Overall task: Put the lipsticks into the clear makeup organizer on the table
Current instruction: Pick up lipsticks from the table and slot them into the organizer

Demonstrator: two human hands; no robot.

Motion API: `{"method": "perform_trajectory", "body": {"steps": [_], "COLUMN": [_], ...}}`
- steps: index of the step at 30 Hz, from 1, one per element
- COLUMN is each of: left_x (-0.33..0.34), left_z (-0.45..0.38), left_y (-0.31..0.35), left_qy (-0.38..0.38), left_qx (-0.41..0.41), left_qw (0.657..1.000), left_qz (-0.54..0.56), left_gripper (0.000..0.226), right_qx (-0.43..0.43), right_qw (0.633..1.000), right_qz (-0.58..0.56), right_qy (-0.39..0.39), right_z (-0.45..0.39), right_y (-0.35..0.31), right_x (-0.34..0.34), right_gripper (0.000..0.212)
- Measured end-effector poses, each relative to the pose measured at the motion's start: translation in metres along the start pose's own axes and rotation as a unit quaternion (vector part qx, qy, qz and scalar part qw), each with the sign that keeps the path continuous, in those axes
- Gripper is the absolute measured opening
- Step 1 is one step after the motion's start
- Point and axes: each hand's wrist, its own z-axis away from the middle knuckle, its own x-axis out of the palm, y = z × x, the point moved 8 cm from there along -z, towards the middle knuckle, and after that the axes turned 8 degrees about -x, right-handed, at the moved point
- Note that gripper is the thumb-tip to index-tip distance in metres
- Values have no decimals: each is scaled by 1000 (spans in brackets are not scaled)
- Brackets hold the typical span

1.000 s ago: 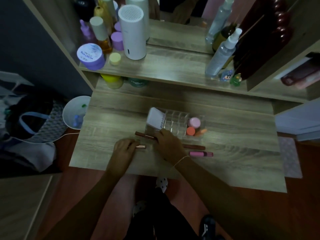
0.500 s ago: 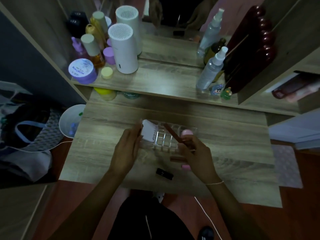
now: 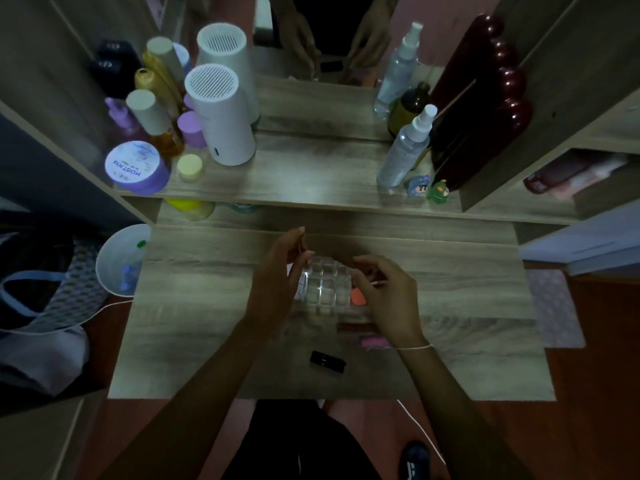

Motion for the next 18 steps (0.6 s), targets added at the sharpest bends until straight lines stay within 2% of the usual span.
{"method": "perform_trajectory", "body": {"steps": [7,12,15,18], "left_x": [13,26,37,45], "left_z": [-8,-10,-9,-8], "left_y": [-5,-8,-19,-23], "left_qy": [-11,-72,-106,-133], "left_qx": [6,-26,-51,-38], "left_qw": [1000,997,993,989], "left_qz": [14,32,-5,-48], "left_gripper": [42,54,43,32], "right_qx": [-23,-30,-28,-20], "right_qw": [996,989,987,986], "right_qz": [70,114,124,133], "right_qy": [-51,-85,-93,-102], "right_z": [-16,-21,-25,-29], "right_y": [4,11,15,18], "right_x": [21,34,39,45], "right_gripper": [15,15,16,18]}}
